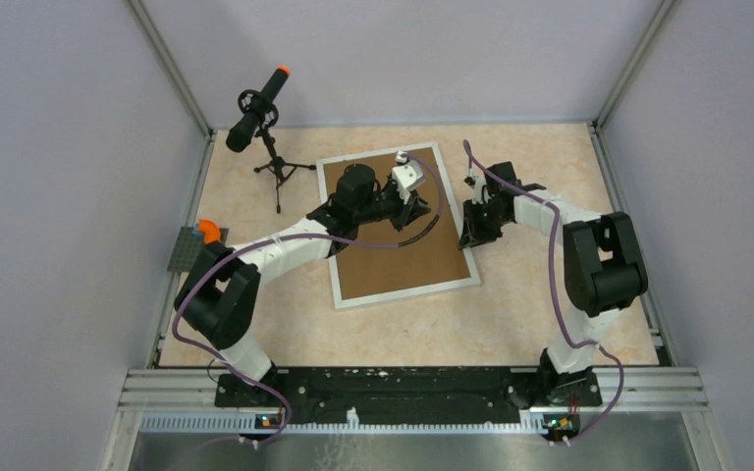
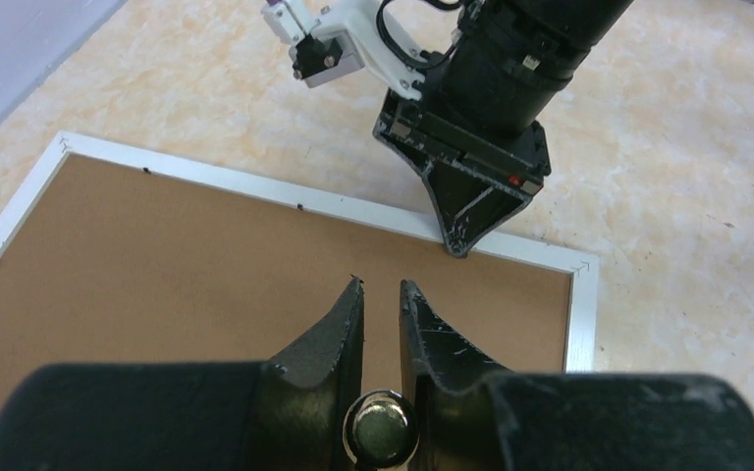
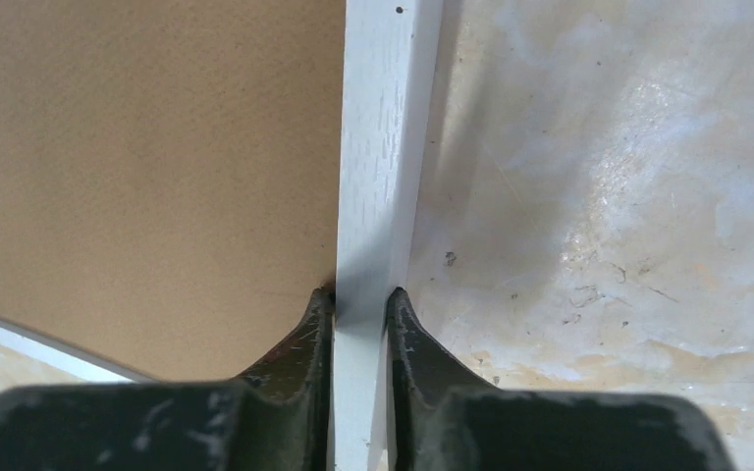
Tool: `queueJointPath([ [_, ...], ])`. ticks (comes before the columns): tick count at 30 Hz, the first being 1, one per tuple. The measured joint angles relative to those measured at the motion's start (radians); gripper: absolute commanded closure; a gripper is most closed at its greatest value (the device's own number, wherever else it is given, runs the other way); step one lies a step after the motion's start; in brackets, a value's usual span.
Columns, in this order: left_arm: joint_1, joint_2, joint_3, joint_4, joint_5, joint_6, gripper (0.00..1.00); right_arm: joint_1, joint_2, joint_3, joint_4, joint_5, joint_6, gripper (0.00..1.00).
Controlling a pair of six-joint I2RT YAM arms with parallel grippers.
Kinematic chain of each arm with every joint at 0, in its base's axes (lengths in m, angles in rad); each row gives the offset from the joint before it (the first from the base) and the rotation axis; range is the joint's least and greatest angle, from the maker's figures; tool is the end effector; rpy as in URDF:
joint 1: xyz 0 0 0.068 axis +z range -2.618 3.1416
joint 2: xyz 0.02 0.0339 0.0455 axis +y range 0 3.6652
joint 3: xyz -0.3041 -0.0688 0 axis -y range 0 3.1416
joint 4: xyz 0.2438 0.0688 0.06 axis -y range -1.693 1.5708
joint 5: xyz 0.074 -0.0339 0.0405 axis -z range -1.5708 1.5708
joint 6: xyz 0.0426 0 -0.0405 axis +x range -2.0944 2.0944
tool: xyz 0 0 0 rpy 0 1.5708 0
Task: Take the photo out of the frame
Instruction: Place the screwdriver at the center of the board.
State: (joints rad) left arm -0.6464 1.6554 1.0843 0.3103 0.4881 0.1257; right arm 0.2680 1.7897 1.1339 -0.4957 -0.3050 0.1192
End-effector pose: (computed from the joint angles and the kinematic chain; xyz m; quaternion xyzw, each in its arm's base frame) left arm 0.3002 -0.2515 0.3064 0.4261 0.6575 -0.3373 0.5219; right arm 0.3462 0.1083 0.2045 -0.1034 0.9617 0.1854 0.1733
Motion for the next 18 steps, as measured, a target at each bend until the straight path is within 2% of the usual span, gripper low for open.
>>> queueJointPath([
  [2,0.004,-0.004,-0.005,-0.011,-0.008,0.000,1.00,-0.002,0.000,0.005,-0.007,-0.005,-0.007,1.00],
  [9,0.048,-0.022,-0.013,-0.052,0.013,-0.006,1.00,-0.044,0.007,0.004,-0.004,-0.090,-0.018,1.00],
  [14,0.089,-0.024,-0.013,-0.088,0.066,-0.020,1.00,-0.069,0.007,-0.016,0.020,-0.168,-0.021,0.57],
  [16,0.101,-0.026,-0.013,-0.115,0.092,-0.023,1.00,-0.070,0.003,-0.021,0.021,-0.197,-0.016,0.47],
  [18,0.116,-0.030,-0.006,-0.157,0.118,-0.022,1.00,-0.074,-0.010,-0.026,0.024,-0.224,-0.018,0.42],
])
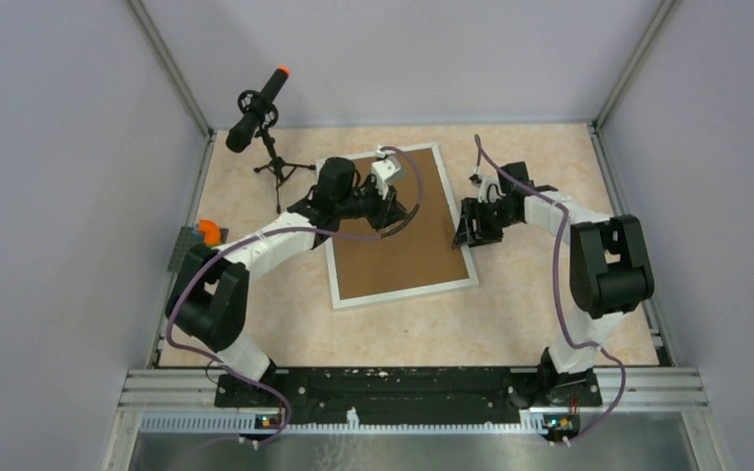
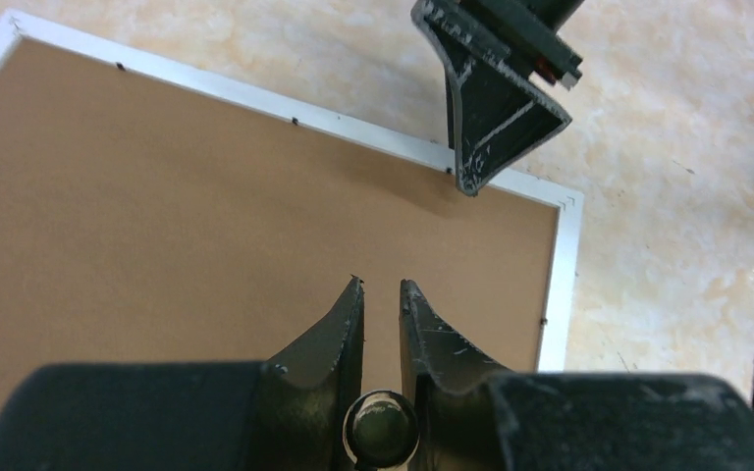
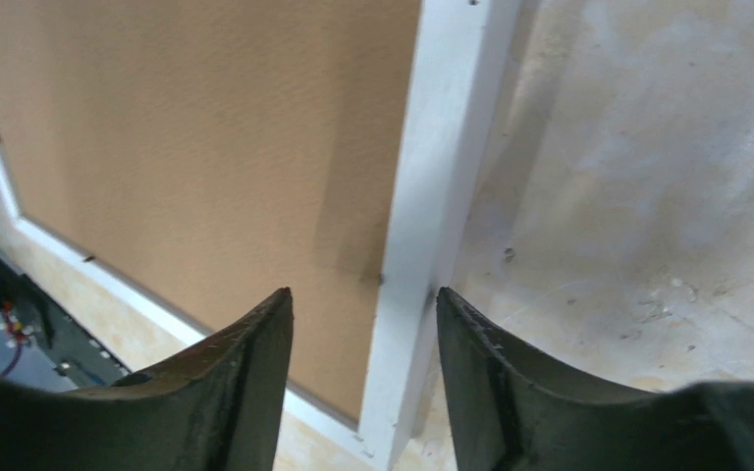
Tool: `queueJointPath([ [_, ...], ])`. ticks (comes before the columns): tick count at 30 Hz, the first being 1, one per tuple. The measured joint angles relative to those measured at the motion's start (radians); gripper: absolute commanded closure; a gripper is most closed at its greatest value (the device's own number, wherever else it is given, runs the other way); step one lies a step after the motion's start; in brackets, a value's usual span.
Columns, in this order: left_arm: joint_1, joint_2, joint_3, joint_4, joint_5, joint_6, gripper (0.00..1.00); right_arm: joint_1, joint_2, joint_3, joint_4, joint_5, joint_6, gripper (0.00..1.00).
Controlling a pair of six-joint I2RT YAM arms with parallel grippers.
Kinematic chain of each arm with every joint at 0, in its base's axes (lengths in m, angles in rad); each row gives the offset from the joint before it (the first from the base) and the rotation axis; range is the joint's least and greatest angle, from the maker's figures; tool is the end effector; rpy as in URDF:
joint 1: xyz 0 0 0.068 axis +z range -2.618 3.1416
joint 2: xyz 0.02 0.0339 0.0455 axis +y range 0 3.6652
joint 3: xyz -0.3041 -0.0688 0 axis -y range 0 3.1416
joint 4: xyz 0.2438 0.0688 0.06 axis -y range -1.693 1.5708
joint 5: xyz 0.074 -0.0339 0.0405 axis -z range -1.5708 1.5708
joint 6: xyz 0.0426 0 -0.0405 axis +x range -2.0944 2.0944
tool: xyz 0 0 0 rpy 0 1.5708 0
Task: Take the photo out of the frame
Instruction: Place the screwdriver at the center of the board.
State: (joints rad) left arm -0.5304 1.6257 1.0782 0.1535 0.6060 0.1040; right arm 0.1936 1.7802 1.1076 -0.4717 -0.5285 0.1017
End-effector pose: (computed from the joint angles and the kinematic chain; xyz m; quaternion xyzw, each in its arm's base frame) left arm 0.3127 -0.2115 0.2996 0.4050 0.7027 -0.3547 0.4652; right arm 0.3463 0.0898 0.2051 -0.0986 0.9399 0.2825 0.1645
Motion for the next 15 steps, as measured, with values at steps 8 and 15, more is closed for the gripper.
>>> queueJointPath([
  [8,0.103,-0.073,0.085,-0.302,0.060,0.057,1.00,-0.027,-0.106,-0.002,0.016,-0.070,-0.061,0.33],
  [15,0.226,-0.187,0.117,-0.664,0.011,0.182,1.00,-0.027,-0.125,0.000,0.009,-0.082,-0.148,0.32],
])
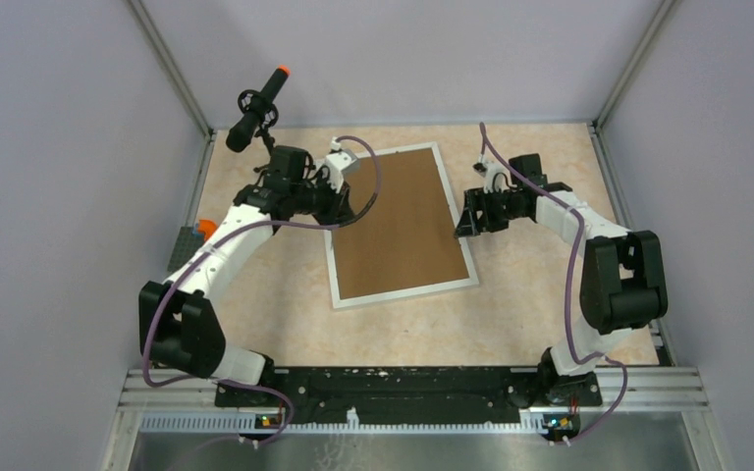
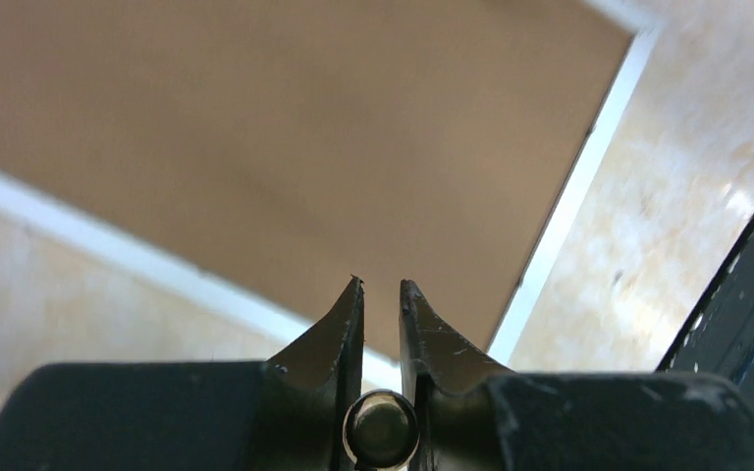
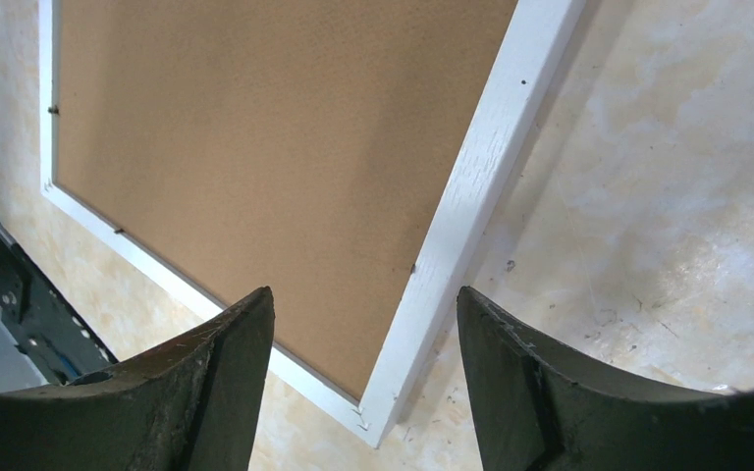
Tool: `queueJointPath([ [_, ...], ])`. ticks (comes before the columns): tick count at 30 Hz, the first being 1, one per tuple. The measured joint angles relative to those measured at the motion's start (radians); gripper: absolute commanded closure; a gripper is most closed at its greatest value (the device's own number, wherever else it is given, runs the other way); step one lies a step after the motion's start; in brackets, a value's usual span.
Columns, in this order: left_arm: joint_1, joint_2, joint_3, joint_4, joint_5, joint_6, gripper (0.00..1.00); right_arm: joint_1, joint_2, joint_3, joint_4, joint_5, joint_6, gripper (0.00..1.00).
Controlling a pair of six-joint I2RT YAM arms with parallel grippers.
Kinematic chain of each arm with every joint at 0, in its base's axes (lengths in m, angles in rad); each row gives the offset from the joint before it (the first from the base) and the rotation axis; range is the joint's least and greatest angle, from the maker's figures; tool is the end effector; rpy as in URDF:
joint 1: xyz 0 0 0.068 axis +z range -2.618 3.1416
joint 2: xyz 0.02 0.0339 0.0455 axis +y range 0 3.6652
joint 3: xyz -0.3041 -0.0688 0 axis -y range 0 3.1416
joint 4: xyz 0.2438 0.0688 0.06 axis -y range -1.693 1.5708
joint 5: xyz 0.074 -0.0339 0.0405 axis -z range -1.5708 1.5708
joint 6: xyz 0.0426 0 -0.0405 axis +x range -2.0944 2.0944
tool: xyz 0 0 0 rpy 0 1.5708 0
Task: Take the photo out of the frame
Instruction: Place the screwdriver at the center of the board.
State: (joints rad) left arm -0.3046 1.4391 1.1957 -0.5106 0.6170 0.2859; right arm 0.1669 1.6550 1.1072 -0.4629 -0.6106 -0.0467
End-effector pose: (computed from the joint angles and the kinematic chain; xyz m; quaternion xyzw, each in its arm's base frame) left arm 0.2887 -0.1166 0.3400 0.3698 0.8015 -0.2822 0.3758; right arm 0.3340 0.0810 0.2485 -0.1803 0.9025 0.3042 0.2458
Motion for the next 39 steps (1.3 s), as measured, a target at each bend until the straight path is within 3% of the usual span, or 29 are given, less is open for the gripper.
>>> queueJointPath([
  [9,0.137,0.044,0.019,-0.399,-0.229,0.098,1.00,0.000,0.001,0.018,-0.023,-0.005,-0.060,0.31],
  [16,0.167,0.211,0.009,-0.455,-0.401,0.098,1.00,0.000,0.002,0.027,-0.027,-0.001,-0.063,0.31],
  [18,0.177,0.256,0.006,-0.449,-0.433,0.095,0.97,0.000,0.002,0.027,-0.029,0.005,-0.063,0.27],
  [26,0.209,0.401,0.007,-0.374,-0.509,0.082,0.60,-0.005,0.003,0.043,-0.047,0.031,-0.063,0.24],
  [36,0.213,0.404,0.016,-0.379,-0.502,0.103,0.42,-0.021,0.004,0.085,-0.056,0.048,-0.067,0.21],
  [37,0.213,0.402,0.016,-0.377,-0.496,0.109,0.36,-0.021,0.004,0.094,-0.056,0.049,-0.069,0.19],
  [39,0.213,0.393,0.019,-0.374,-0.472,0.121,0.12,-0.021,0.004,0.118,-0.051,0.055,-0.077,0.16],
])
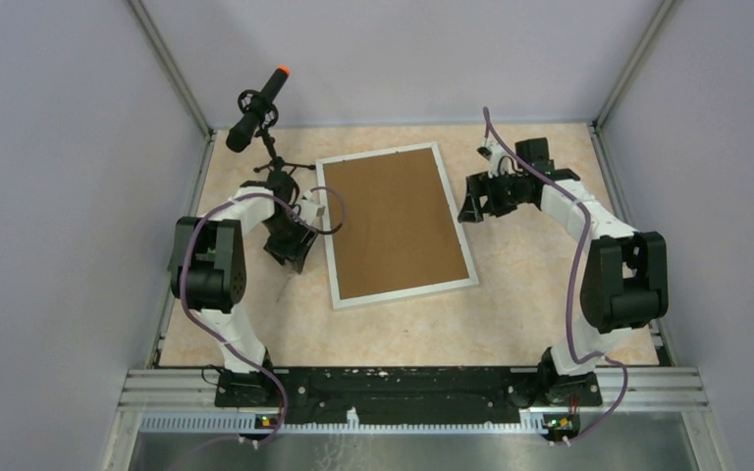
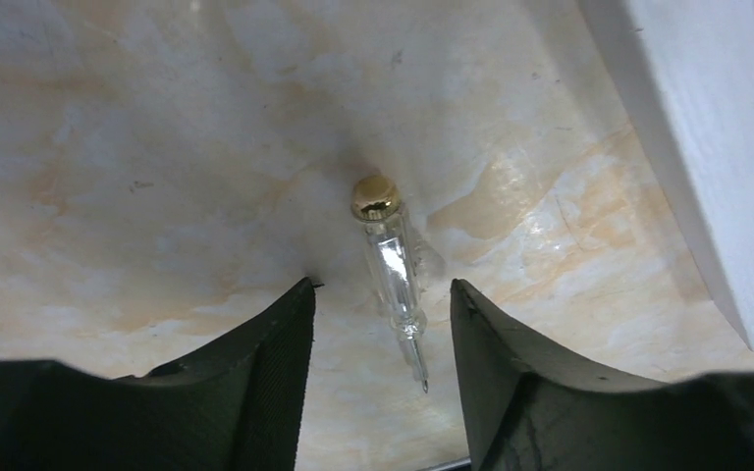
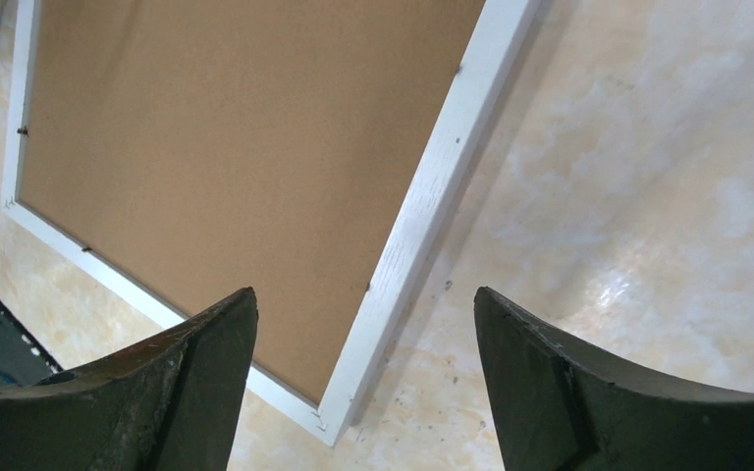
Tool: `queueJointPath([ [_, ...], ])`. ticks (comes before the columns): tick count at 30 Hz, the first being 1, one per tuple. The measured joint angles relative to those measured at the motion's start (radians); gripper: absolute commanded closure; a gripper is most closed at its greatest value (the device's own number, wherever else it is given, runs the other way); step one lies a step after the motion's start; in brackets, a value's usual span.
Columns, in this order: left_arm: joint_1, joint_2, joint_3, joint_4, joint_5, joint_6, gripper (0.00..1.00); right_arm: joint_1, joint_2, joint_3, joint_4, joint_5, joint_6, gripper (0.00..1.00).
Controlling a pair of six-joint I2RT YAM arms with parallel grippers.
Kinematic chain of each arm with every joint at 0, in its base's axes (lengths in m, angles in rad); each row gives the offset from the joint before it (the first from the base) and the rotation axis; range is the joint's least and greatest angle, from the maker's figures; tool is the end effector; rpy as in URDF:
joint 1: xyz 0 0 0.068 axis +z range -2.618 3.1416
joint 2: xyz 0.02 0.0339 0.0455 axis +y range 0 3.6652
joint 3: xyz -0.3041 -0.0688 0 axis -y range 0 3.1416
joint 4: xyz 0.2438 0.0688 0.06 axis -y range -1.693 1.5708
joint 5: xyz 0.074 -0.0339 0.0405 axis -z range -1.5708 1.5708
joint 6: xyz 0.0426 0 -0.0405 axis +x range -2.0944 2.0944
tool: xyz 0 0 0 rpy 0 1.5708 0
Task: Take the photo out of the frame
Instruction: Place the screwdriver at the center of the board, then turn over the photo frame at the center of the board.
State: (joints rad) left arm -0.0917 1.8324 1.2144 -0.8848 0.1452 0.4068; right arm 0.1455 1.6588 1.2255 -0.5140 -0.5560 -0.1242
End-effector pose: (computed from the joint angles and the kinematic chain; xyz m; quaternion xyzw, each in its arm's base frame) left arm 0.3380 -0.0373 0.1990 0.2483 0.9654 -0.0663 0.0449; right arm 0.3505 0.0741 0.2791 -0.2065 0.8956 0.2643 0.2921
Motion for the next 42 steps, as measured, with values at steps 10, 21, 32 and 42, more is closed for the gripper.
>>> queueJointPath([
  [10,-0.197,-0.309,0.080,0.082,0.203,0.208,0.01,-0.010,-0.147,0.013,0.138,0.090,0.027,0.01],
  [21,-0.671,-0.104,0.206,0.197,0.193,0.200,0.01,-0.189,-0.018,0.063,0.049,-0.045,0.152,0.01],
  [32,-0.889,0.302,0.581,0.076,0.190,0.116,0.37,-0.238,0.032,0.058,-0.026,-0.052,0.187,0.01],
  [42,-0.958,0.434,0.710,0.052,0.072,0.027,0.43,-0.298,0.125,0.058,-0.056,-0.081,0.224,0.01],
])
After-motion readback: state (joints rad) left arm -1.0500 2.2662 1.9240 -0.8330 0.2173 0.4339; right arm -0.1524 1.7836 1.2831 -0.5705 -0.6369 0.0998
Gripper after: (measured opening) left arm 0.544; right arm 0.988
